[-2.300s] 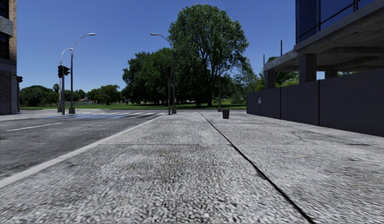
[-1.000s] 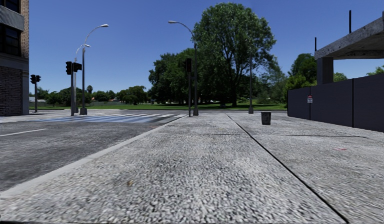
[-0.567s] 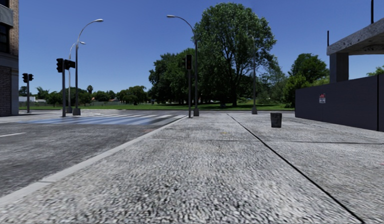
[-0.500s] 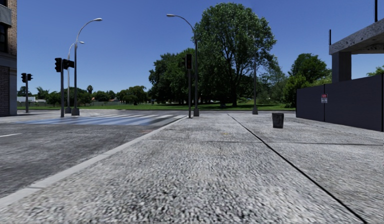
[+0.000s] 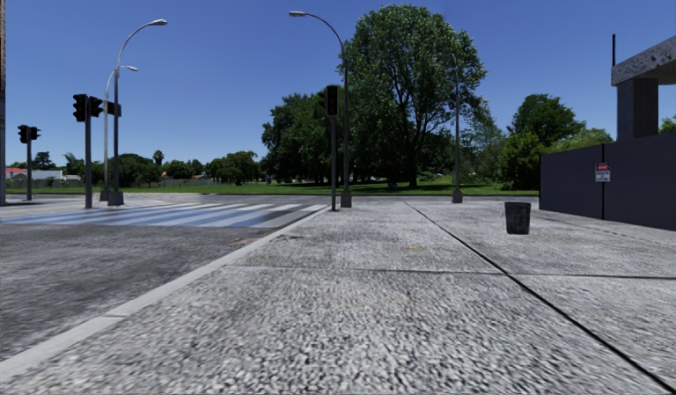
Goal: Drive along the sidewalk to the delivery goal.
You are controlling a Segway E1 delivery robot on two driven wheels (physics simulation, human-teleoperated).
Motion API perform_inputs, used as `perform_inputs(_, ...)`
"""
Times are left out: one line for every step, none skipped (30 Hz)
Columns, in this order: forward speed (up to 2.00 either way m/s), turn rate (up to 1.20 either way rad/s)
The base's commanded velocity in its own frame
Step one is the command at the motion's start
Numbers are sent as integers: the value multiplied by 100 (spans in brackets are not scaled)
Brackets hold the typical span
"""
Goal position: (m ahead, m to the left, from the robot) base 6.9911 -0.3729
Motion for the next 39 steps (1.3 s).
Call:
perform_inputs(200,-18)
perform_inputs(200,-19)
perform_inputs(200,-19)
perform_inputs(200,-19)
perform_inputs(200,-19)
perform_inputs(200,-19)
perform_inputs(200,-19)
perform_inputs(200,-19)
perform_inputs(200,-19)
perform_inputs(200,-19)
perform_inputs(200,-19)
perform_inputs(200,-19)
perform_inputs(200,-19)
perform_inputs(200,-21)
perform_inputs(200,-24)
perform_inputs(200,-25)
perform_inputs(200,-25)
perform_inputs(200,-26)
perform_inputs(200,-26)
perform_inputs(200,-26)
perform_inputs(200,-26)
perform_inputs(200,-26)
perform_inputs(200,-26)
perform_inputs(200,-26)
perform_inputs(200,-26)
perform_inputs(200,-26)
perform_inputs(200,-26)
perform_inputs(200,-26)
perform_inputs(200,-26)
perform_inputs(200,-9)
perform_inputs(200,0)
perform_inputs(200,0)
perform_inputs(200,0)
perform_inputs(200,0)
perform_inputs(200,0)
perform_inputs(200,0)
perform_inputs(200,0)
perform_inputs(200,0)
perform_inputs(200,0)
